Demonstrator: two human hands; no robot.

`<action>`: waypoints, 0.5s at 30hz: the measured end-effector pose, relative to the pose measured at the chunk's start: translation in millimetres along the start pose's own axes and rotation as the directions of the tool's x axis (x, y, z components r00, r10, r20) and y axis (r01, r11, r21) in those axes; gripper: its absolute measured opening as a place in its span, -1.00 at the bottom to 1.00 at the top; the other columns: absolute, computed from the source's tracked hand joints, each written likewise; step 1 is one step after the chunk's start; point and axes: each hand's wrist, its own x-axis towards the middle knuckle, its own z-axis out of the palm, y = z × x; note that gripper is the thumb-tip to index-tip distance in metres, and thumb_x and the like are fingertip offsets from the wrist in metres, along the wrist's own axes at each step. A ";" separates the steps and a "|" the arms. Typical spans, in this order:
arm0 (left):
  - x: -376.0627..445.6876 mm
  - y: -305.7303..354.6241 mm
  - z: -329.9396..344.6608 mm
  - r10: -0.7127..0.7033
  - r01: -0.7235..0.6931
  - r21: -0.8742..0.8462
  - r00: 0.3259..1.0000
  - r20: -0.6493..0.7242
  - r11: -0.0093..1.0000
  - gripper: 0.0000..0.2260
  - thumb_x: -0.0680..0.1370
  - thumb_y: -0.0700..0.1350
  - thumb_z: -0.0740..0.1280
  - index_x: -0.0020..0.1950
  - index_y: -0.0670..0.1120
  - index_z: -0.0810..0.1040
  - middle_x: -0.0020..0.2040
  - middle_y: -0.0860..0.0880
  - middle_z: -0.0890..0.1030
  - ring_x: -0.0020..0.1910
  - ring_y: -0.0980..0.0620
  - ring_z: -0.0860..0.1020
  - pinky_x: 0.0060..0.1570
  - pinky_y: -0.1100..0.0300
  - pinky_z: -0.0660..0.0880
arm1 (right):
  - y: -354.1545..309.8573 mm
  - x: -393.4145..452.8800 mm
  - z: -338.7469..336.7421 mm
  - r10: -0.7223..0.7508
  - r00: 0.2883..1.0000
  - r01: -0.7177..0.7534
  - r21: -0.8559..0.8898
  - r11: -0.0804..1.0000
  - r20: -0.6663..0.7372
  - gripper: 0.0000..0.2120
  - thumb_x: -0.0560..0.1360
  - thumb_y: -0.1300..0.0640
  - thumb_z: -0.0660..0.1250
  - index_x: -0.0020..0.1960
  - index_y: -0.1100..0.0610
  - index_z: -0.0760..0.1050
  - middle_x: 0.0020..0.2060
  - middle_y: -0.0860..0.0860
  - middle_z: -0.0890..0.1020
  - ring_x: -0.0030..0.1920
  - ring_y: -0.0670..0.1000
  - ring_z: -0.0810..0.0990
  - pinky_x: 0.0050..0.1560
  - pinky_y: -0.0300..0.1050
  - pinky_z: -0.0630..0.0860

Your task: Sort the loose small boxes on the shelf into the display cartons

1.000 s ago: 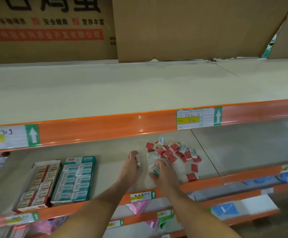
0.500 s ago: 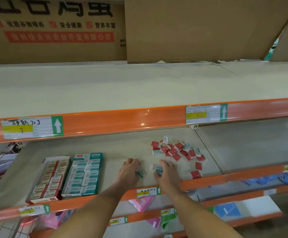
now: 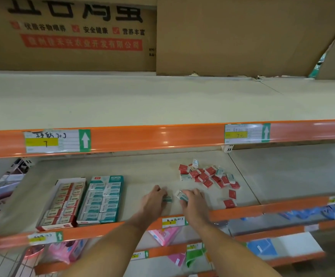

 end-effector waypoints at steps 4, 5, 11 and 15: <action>-0.7 -14.2 -13.2 0.060 -0.061 -0.021 0.998 -0.028 0.998 -0.77 0.59 -0.10 0.25 0.23 0.01 0.54 0.10 -0.03 0.47 0.01 -0.12 0.56 0.02 0.12 0.46 | -17.0 3.1 2.6 -0.060 0.998 0.060 0.011 0.998 0.014 -0.67 0.62 0.06 0.26 0.37 0.02 0.45 0.19 -0.02 0.48 0.23 -0.01 0.39 0.17 -0.17 0.43; -0.9 -18.9 -17.2 0.071 -0.072 -0.019 0.997 -0.034 0.997 -0.77 0.58 -0.11 0.26 0.22 0.00 0.54 0.10 -0.03 0.48 0.01 -0.12 0.56 0.00 0.13 0.43 | -21.5 4.2 4.5 -0.069 0.997 0.069 0.015 0.998 0.018 -0.68 0.61 0.08 0.26 0.36 0.03 0.46 0.18 -0.01 0.48 0.23 0.01 0.39 0.18 -0.16 0.43; -8.2 -52.0 -45.0 0.052 -0.053 -0.002 0.997 -0.054 0.999 -0.77 0.59 -0.09 0.26 0.23 0.04 0.54 0.12 0.01 0.46 -0.03 -0.09 0.57 -0.08 0.09 0.48 | -57.0 8.9 16.8 -0.063 0.997 0.063 -0.003 0.998 0.042 -0.68 0.61 0.11 0.25 0.36 0.02 0.47 0.21 0.00 0.47 0.25 0.03 0.39 0.18 -0.11 0.42; -16.8 -75.9 -62.6 0.017 -0.017 0.002 0.998 -0.065 1.000 -0.74 0.59 -0.11 0.26 0.26 0.04 0.54 0.15 0.00 0.44 0.01 -0.10 0.56 -0.02 0.04 0.48 | -82.2 8.4 25.7 -0.075 0.995 0.075 -0.003 0.997 0.062 -0.68 0.62 0.09 0.24 0.36 -0.01 0.47 0.21 -0.01 0.47 0.25 0.04 0.40 0.18 -0.08 0.43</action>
